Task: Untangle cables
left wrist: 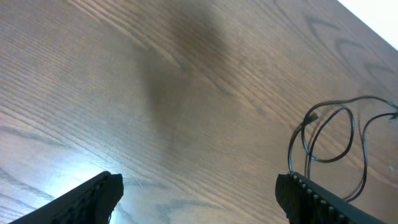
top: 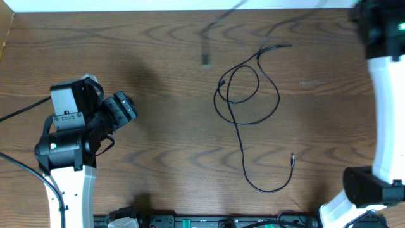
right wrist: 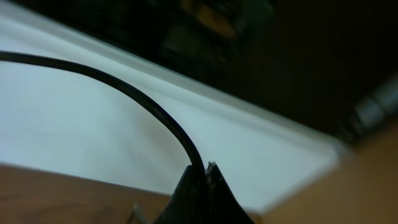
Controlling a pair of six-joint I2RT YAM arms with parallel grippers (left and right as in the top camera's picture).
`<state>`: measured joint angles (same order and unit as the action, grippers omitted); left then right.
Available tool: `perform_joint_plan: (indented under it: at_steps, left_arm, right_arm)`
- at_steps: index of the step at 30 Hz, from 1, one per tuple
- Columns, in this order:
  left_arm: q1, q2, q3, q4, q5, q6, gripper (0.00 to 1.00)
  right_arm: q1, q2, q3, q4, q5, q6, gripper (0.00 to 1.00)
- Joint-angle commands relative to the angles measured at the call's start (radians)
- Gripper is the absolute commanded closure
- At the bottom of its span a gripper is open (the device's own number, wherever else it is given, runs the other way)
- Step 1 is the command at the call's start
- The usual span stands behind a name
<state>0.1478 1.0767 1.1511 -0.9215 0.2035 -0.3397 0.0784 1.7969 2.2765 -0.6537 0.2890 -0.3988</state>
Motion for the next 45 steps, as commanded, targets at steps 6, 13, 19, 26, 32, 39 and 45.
perform_joint_plan:
  at_steps: [6, 13, 19, 26, 32, 39, 45]
  left_arm:
    - [0.003, 0.067, -0.003, -0.008, -0.002, 0.014, 0.16]
    - [0.003, 0.094, -0.003, 0.015, 0.086, 0.056, 0.2]
    - [0.0, 0.094, -0.003, 0.014, 0.103, 0.079, 0.2]
    - [-0.037, 0.094, -0.003, -0.017, 0.103, 0.119, 0.2]
    - [-0.091, 0.094, -0.003, -0.016, 0.102, 0.119, 0.2]
    - [-0.11, 0.094, -0.003, -0.016, 0.102, 0.119, 0.2]
    - [-0.11, 0.094, -0.003, -0.012, 0.102, 0.119, 0.2]
  right_arm:
    - [-0.359, 0.006, -0.002, -0.051, 0.018, 0.258, 0.99]
    - [-0.607, 0.021, -0.002, -0.146, -0.17, 0.317, 0.99]
    - [-0.698, 0.072, -0.003, -0.186, -0.228, 0.343, 0.99]
    - [-0.754, 0.177, -0.003, -0.237, -0.229, 0.343, 0.99]
    - [-0.791, 0.303, -0.003, -0.307, -0.209, 0.389, 0.99]
    - [-0.865, 0.351, -0.003, -0.329, -0.206, 0.498, 0.99]
    - [-0.953, 0.337, 0.001, -0.26, -0.423, 0.563, 0.99]
